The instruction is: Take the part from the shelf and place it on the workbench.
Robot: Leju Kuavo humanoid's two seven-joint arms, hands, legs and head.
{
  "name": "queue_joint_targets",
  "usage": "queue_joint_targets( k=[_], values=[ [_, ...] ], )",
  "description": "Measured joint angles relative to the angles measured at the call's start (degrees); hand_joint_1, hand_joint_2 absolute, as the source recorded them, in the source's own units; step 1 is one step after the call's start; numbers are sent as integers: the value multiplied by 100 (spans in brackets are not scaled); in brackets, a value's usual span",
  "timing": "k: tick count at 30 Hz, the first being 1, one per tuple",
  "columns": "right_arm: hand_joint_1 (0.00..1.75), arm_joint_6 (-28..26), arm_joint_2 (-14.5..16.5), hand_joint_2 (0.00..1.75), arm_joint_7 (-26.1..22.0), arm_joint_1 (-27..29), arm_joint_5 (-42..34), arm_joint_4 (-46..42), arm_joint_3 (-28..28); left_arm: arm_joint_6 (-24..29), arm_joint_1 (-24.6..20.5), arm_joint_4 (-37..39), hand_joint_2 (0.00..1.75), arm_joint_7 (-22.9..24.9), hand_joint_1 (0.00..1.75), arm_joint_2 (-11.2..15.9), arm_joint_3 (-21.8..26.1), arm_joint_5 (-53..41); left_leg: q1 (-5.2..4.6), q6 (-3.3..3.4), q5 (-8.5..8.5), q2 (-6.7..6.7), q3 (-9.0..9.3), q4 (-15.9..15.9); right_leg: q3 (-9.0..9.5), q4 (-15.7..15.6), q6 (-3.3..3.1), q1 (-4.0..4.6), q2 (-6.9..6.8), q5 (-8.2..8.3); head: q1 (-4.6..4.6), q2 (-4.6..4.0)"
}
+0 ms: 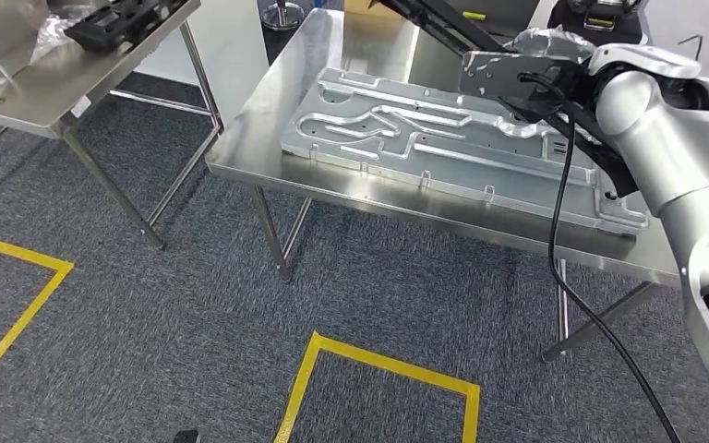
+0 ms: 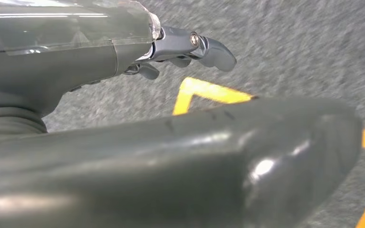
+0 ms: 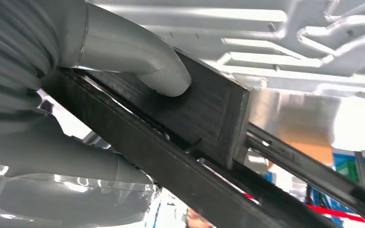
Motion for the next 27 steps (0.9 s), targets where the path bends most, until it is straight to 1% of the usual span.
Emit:
queue_joint_targets(
  k=[1,2,3,4,5,6,7,8,9,10,11,13,14,16,19,21,22,24,25,27],
  values=[
    [175,0,2,175,-3,-6,-8,1,3,2,-9,0,0,-2,0,0,9,1,-1,11,-83,0,89,-2,-277,349,21,-7,-15,-86,0,-1],
    [175,1,3,175,-4,7,-14,3,6,3,-17,0,0,-4,0,-1,16,1,-1,15,-167,-6,181,-3,-527,586,43,-17,-20,-273,-1,0],
    [175,-3,4,175,-3,27,-19,10,10,3,-22,0,0,-8,0,-3,19,1,-1,14,-257,-20,286,-4,-729,691,58,-26,-25,-499,0,-1],
    [175,-13,2,175,-4,47,-23,20,14,2,-18,0,0,-13,0,-5,21,1,-1,11,-355,-37,405,-4,-871,646,67,-31,-31,-680,0,-1],
    [175,-29,-4,175,-6,66,-26,33,17,2,-10,0,0,-19,0,-7,23,2,-4,4,-457,-55,534,-4,-956,473,61,-32,-37,-742,0,0],
    [175,-49,-16,175,-8,87,-30,48,20,1,2,0,0,-25,0,-9,26,3,-7,-5,-567,-68,673,-4,-998,185,47,-29,-43,-595,0,0],
    [175,-70,-35,175,-11,120,-33,70,22,0,25,3,0,-29,0,-18,28,4,-8,-14,-679,-78,785,-10,-1013,-193,19,-19,-53,-138,1,0],
    [175,-92,-65,175,-19,156,-35,97,24,-1,36,7,0,-33,0,-27,31,5,-15,-35,-787,-90,897,7,-1029,-560,-16,8,-60,409,1,1],
    [175,-108,-91,175,-28,196,-34,120,28,-3,31,11,0,-37,0,-35,34,6,-21,-64,-893,-104,980,2,-1032,-817,-55,39,-60,874,2,0],
    [175,-120,-110,175,-35,228,-32,138,32,-4,23,14,0,-40,0,-43,41,12,-26,-93,-966,-115,1052,2,-1026,-966,-102,59,-62,1182,5,0],
    [175,-139,-122,175,-43,239,-28,143,35,-5,10,14,0,-41,0,-44,49,26,-35,-121,-1005,-123,1109,8,-1010,-991,-129,73,-59,1241,7,0],
    [175,-229,-122,175,-54,229,-15,142,39,-3,9,13,0,-38,0,-44,70,66,-33,-153,-996,-116,1162,-50,-976,-947,-165,70,-54,1205,10,1],
    [175,-292,-124,175,-65,227,-7,146,41,2,10,13,0,-32,0,-45,84,81,-31,-169,-974,-111,1171,-100,-982,-935,-168,77,-51,1215,9,1],
    [175,-421,-124,175,-84,312,16,169,49,16,1,14,0,-19,0,-48,108,91,-28,-208,-941,-102,1233,-270,-1023,-948,-190,83,-46,1217,9,1],
    [175,-605,-123,175,-93,680,72,241,64,25,9,21,0,-5,0,-62,124,89,-15,-240,-930,-99,1407,-623,-1049,-1017,-237,94,-53,1245,8,1],
    [175,-724,-126,175,-90,1117,118,339,72,25,65,42,0,-4,0,-69,138,89,-1,-268,-948,-103,1635,-933,-978,-1057,-262,122,-60,1260,7,1],
    [175,-769,-128,175,-91,1385,140,409,78,25,110,60,0,-4,0,-71,145,89,6,-278,-952,-107,1798,-1121,-892,-1078,-268,137,-65,1264,6,1],
    [175,-827,-127,175,-92,1892,212,554,118,25,199,104,0,-10,0,-74,156,89,16,-286,-926,-117,2184,-1511,-665,-1131,-272,150,-77,1267,7,1],
    [175,-852,-120,175,-93,2048,241,601,141,25,238,122,0,-14,0,-75,159,88,12,-286,-900,-118,2370,-1680,-552,-1156,-276,149,-82,1265,7,0],
    [175,-885,-104,175,-99,2117,280,644,174,25,280,139,0,-22,0,-75,162,85,-1,-286,-857,-105,2678,-1937,-359,-1209,-294,140,-83,1238,7,-1]
  ],
)
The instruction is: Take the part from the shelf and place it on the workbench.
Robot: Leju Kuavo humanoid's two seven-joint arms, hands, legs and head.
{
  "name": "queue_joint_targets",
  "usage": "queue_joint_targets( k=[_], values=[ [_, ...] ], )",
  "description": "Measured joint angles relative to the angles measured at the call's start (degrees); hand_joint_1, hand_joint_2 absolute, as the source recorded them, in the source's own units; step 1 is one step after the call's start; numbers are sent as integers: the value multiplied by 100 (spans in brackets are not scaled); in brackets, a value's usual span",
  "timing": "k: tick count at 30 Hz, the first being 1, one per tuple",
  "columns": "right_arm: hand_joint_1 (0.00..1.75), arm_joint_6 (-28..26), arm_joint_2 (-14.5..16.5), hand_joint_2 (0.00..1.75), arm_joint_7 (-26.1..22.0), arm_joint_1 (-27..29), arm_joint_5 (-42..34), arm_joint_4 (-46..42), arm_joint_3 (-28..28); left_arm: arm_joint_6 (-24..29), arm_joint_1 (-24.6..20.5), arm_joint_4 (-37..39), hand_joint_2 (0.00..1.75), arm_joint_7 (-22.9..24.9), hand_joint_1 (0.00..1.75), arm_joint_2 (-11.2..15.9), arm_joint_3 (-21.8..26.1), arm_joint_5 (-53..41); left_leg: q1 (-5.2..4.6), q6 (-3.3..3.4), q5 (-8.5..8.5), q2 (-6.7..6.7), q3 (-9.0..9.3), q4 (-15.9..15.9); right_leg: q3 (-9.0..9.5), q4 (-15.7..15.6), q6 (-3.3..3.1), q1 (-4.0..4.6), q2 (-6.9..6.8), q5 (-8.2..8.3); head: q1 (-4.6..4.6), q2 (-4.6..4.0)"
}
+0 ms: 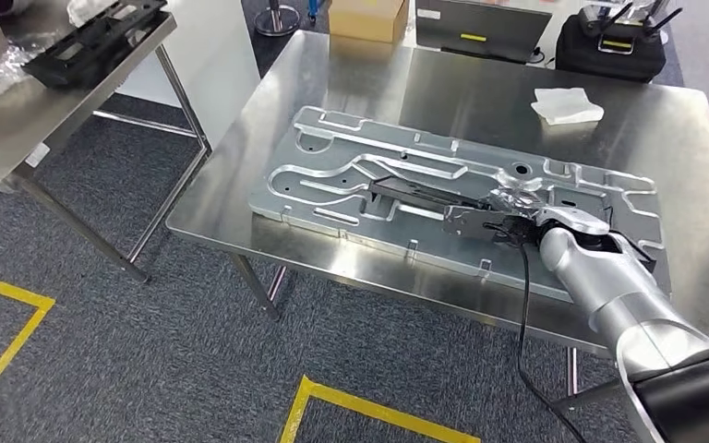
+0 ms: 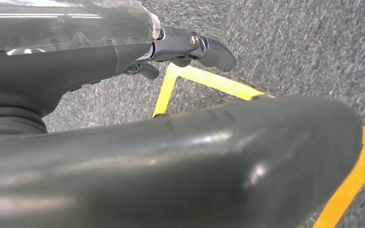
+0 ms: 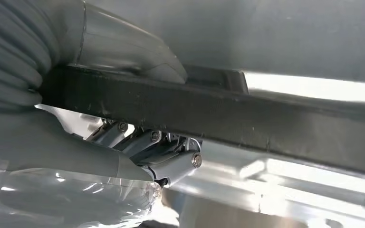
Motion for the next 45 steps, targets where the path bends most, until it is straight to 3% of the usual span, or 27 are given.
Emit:
queue_joint_targets(
  k=[2,4,6,12,22,32,45],
  values=[
    [175,-8,23,175,-9,-120,66,16,10,0,-24,2,0,-3,0,2,1,-11,-10,3,5,10,165,-101,185,-115,-23,-16,7,-134,0,-1],
    [175,-32,71,175,-21,-313,174,19,13,-1,-80,1,0,-2,0,7,0,-22,-37,15,-38,29,191,-52,350,-273,-29,-59,25,-366,0,-1],
    [175,-62,134,175,-43,-532,263,9,14,-2,-138,0,0,2,0,16,0,-24,-66,24,-84,59,179,30,405,-315,-26,-94,65,-490,-1,-1],
    [175,-123,271,175,-134,-960,479,-46,21,0,-290,-15,0,3,0,42,2,-25,-67,13,-111,74,134,166,394,-254,-26,-63,98,-492,-1,0],
    [175,-162,366,175,-236,-1003,732,-81,27,46,-330,-27,0,28,0,42,27,-19,-64,7,-141,76,103,263,395,-217,-30,-58,96,-485,-1,0],
    [175,-370,397,175,-277,-817,1469,-47,185,115,-342,-30,0,50,0,44,115,-23,-64,4,-153,76,86,307,395,-203,-30,-56,95,-484,-1,0],
    [175,-916,562,175,-226,-303,2683,205,832,265,-350,-30,0,152,0,44,261,1,-64,8,-159,77,85,310,394,-202,-30,-56,99,-485,-1,1]
  ],
)
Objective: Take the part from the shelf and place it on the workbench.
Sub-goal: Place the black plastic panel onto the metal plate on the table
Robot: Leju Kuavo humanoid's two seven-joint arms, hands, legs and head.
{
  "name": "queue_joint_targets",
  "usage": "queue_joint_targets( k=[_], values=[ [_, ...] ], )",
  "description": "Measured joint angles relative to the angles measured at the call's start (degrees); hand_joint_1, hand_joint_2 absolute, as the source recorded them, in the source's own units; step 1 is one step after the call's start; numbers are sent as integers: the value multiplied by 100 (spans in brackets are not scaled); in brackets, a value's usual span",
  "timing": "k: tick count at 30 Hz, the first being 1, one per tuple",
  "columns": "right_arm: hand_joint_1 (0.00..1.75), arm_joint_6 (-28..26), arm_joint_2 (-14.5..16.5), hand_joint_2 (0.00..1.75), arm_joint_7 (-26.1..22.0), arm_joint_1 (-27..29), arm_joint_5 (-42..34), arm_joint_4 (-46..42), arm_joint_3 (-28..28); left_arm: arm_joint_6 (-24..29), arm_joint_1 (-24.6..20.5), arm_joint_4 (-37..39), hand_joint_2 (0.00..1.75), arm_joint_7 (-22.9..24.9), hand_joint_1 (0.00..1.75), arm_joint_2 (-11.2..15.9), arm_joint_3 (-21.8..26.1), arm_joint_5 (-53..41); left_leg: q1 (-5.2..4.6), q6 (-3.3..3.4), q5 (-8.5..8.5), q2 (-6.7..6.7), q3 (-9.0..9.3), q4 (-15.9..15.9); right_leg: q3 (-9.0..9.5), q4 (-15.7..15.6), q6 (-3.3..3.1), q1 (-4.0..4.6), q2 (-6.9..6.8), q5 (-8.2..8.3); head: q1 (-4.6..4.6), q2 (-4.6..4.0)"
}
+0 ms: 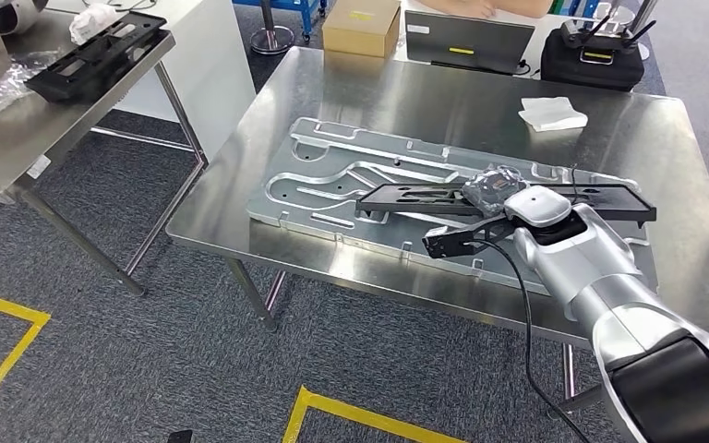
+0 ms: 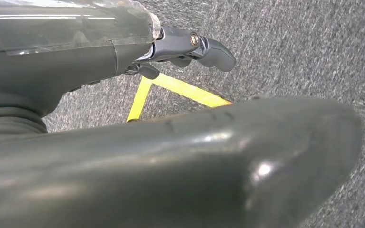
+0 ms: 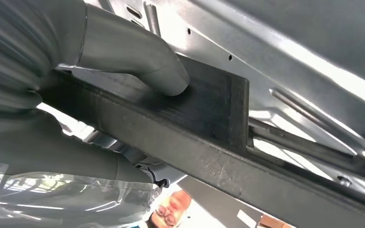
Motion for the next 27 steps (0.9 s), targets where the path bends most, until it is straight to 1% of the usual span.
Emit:
queue_joint_targets(
  k=[17,18,21,22,27],
  values=[
    [175,-56,215,175,108,87,175,198,32,167,-5,-20,0,74,0,-3,108,21,1,3,-6,34,8,3,-1,6,-2,0,31,3,0,0],
    [131,-55,235,175,113,87,186,209,31,186,-6,-20,0,81,0,-3,126,27,1,3,-6,38,9,3,-1,7,-3,0,36,3,0,-1],
    [0,-37,304,175,117,94,219,247,23,250,-12,-25,131,83,0,-10,163,73,2,2,-7,46,11,4,-4,11,-4,2,47,4,0,0],
    [0,-30,331,175,110,103,233,261,19,268,-15,-27,175,83,0,-14,169,82,2,2,-7,47,12,3,-5,12,-5,2,49,4,0,0],
    [0,-12,460,175,79,156,286,305,-14,255,-24,-28,175,104,0,-24,182,93,2,2,-7,45,11,3,-6,15,-5,4,44,4,0,-1]
  ],
)
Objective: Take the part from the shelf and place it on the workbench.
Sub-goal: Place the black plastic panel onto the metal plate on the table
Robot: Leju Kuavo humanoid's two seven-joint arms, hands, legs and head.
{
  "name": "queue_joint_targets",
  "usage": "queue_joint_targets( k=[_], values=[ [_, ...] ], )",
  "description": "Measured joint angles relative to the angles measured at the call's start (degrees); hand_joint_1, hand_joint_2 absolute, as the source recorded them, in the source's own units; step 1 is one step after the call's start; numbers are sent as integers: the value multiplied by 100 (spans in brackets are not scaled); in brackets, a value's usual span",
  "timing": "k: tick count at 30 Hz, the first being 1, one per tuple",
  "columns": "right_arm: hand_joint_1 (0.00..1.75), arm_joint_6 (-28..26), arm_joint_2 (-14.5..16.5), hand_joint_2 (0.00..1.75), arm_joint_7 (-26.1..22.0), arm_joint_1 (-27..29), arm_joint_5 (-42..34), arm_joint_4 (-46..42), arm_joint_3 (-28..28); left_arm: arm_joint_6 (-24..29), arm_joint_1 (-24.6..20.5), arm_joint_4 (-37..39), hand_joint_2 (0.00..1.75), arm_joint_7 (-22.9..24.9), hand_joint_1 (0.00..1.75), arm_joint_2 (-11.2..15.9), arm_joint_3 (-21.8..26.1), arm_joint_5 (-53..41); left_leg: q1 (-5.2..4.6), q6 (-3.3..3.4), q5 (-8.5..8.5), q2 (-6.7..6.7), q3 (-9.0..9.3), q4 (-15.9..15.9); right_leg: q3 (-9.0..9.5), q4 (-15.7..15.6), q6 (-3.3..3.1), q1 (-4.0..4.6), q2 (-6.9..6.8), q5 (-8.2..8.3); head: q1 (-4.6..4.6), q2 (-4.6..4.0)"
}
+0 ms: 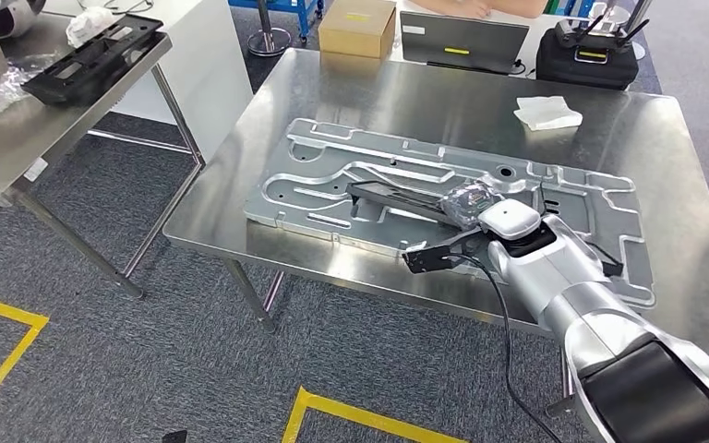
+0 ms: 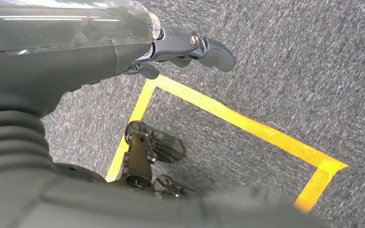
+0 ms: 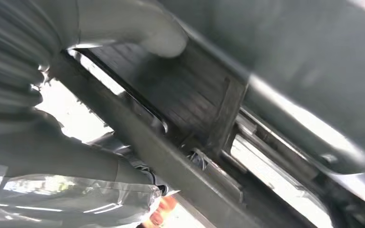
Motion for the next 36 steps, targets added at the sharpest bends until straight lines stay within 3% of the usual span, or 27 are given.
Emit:
queue_joint_targets(
  k=[4,14,15,18,19,22,25,28,32,36],
  values=[
    [0,3,57,175,-7,33,4,16,-2,-7,0,-1,0,-4,0,-4,33,5,0,0,0,0,-1,1,0,2,0,-1,-1,0,0,0],
    [0,-6,141,175,22,45,23,41,-122,19,0,-2,0,-80,0,-14,132,19,-1,0,0,0,-5,7,-1,4,0,0,-3,-1,0,0],
    [0,-49,154,131,36,46,9,40,-157,20,0,-2,0,-88,0,-17,138,21,-1,0,0,0,-6,7,-1,4,0,0,-2,-1,0,-1],
    [0,-291,195,131,27,56,-147,5,-336,20,0,-2,0,-111,0,-27,180,34,-1,-1,-1,0,-6,8,-1,4,0,-1,-2,-1,0,-1],
    [0,-398,206,175,-26,65,-270,-27,-425,17,-1,-2,0,-116,0,-31,201,39,-1,-1,-1,0,-7,8,-1,4,0,-1,-2,-1,0,-1],
    [0,-748,235,175,-565,176,-1216,-343,-933,1,3,-2,0,-122,0,-42,245,57,-1,-1,-1,-1,-7,10,-1,3,0,-1,-3,-1,0,1],
    [0,-768,263,175,-1304,536,-3064,-1401,-1863,3,7,-2,0,-122,0,-49,261,25,0,-1,-1,-7,-14,18,-4,4,0,-1,-7,-2,0,0],
    [0,-533,263,175,-1252,879,-4869,-3018,-2704,28,23,-2,0,-124,0,-58,266,-8,-1,-2,-1,-32,-31,21,-14,3,3,1,-33,-6,0,1],
    [0,-418,186,175,-1031,1010,-5624,-4450,-3284,34,58,-2,0,-132,0,-69,272,-8,-2,-4,-3,-37,-39,27,-16,3,3,3,-39,-7,0,-1],
    [0,-262,-73,175,-1130,1094,-6062,-5454,-3530,-32,56,-2,0,-208,0,-78,274,-20,-7,0,-11,-32,-40,44,-16,1,5,0,-37,-6,0,1]
  ],
)
